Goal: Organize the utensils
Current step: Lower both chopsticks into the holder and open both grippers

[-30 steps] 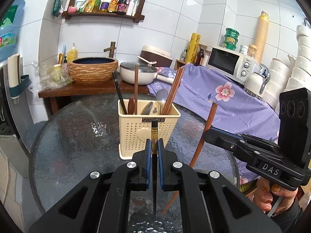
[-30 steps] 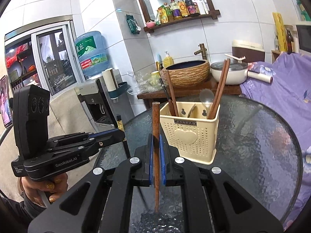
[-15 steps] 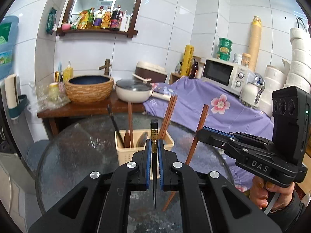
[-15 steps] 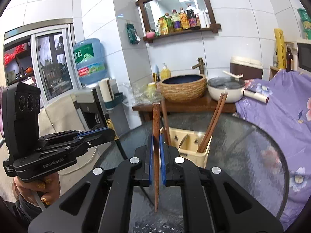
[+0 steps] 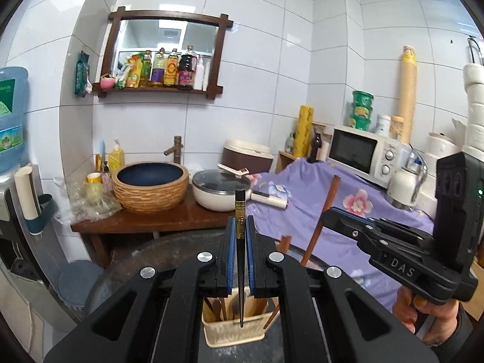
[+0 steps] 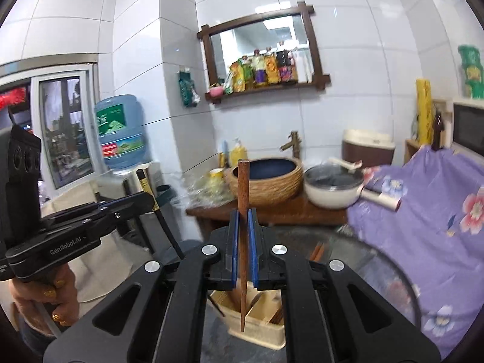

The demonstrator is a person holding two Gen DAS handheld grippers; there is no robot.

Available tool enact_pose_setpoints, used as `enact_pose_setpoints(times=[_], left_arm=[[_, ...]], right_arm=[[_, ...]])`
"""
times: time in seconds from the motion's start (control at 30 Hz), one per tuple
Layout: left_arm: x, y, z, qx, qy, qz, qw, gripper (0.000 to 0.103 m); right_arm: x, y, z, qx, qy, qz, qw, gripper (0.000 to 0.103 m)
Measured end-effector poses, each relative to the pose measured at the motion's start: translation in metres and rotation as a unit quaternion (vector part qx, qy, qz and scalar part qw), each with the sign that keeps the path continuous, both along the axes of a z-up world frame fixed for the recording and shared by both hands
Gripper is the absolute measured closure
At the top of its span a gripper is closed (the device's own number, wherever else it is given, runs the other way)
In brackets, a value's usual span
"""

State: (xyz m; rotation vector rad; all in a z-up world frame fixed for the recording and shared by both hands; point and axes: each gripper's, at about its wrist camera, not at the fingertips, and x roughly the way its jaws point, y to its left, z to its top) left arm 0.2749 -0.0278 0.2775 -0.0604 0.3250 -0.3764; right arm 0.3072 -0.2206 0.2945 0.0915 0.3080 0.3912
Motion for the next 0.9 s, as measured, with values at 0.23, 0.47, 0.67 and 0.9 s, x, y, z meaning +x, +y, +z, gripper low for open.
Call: enact_pose_setpoints(times=[0.23, 0.47, 0.67, 0.9], left_arm=[[0.043, -0.013, -0.017, 0.008, 0.024, 0.022, 0.9994, 0.097], [0.067, -0.016, -0.064, 0.016, 0.065, 0.026, 0.9974, 0.097], [0.074, -0.022, -0.099, 0.028, 0.095, 0.024, 0.9948, 0.097], [0.084, -0.027, -0.13, 0.031, 0.131, 0.02, 0.9907, 0.097]], right_arm=[[0.028, 0.004, -0.015, -0.01, -0.006, -0.025, 1.0, 0.096], [0.05, 0.006, -0.065, -0.009, 0.034, -0.028, 0.999, 0.096], [0.059, 0.01, -0.099, -0.021, 0.062, -0.03, 0.997, 0.096], [0.065, 0.008, -0.122, -0.022, 0.082, -0.036, 0.996, 0.096]])
